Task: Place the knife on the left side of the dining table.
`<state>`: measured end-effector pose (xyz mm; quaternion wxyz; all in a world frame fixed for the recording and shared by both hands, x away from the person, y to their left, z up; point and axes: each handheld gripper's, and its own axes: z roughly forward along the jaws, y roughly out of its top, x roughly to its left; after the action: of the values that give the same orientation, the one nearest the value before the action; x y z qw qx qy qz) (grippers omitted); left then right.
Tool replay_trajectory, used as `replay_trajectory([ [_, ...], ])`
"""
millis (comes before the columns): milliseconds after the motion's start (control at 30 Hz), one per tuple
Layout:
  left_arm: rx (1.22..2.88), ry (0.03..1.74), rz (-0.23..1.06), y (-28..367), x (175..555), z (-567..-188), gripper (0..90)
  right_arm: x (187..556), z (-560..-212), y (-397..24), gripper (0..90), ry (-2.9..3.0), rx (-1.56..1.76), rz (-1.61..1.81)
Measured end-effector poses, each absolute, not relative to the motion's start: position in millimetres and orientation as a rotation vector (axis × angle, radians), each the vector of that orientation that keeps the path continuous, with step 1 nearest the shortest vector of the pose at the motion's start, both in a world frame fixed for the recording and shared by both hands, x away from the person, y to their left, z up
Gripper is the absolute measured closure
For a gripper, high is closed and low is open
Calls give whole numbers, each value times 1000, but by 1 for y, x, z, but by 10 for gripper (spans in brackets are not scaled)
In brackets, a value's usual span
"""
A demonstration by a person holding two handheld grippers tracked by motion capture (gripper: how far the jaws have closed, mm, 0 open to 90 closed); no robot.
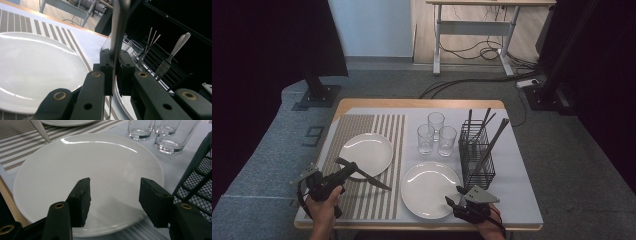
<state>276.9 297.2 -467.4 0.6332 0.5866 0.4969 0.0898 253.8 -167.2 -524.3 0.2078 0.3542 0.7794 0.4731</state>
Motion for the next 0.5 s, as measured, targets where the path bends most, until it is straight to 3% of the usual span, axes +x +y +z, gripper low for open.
replay_trajectory([
  [500,1281,1186,190,304,260,-477,840,236,-524,-172,429,2170,961,1310],
])
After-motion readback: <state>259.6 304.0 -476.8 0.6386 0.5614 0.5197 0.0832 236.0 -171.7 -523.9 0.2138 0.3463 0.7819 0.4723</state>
